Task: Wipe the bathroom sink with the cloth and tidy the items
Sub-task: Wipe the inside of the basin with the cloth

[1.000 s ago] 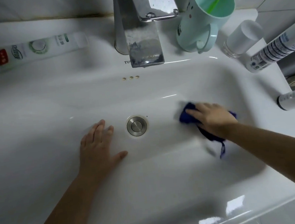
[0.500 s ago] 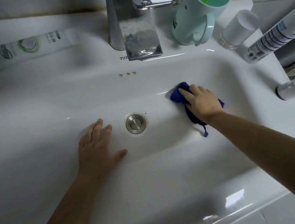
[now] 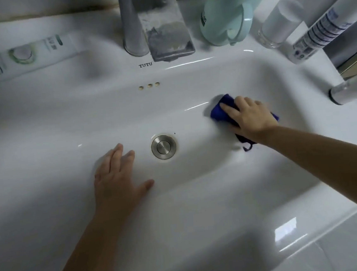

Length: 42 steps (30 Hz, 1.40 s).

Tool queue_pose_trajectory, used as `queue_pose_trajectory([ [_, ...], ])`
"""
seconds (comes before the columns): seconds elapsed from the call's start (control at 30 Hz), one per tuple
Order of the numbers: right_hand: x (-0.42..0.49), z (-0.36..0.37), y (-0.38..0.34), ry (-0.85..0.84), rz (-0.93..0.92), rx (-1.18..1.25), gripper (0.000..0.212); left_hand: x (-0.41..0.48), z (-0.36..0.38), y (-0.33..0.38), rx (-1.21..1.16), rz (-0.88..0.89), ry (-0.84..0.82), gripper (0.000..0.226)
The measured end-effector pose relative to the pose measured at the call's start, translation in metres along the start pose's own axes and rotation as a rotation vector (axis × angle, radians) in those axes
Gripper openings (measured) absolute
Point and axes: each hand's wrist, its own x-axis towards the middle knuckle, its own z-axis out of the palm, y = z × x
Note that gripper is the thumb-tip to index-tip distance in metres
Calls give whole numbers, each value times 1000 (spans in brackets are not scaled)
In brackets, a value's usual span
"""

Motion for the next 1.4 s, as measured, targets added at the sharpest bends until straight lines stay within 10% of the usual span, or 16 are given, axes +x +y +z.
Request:
queue_pose_trajectory([
  [0.3, -105, -12, 4, -460, 12, 143, 57, -1, -7, 7, -74, -73, -34, 86],
  [0.63, -94, -10, -42, -546, 16, 466, 64, 0, -10, 8, -96, -84, -43, 88],
  [0.8, -61, 16, -27, -115, 84, 147, 69, 0, -7, 4, -45, -28, -42, 87],
  [0.97, 19, 8, -88, 74, 363, 430, 55, 2, -4, 4, 1, 6, -11, 83],
  [1.13, -26, 28, -114, 146, -144, 368, 53, 3, -8, 4, 9, 14, -17, 80],
  [1.4, 33, 8, -137, 87, 474, 513, 59, -6, -40, -16, 49, -7, -22, 67],
])
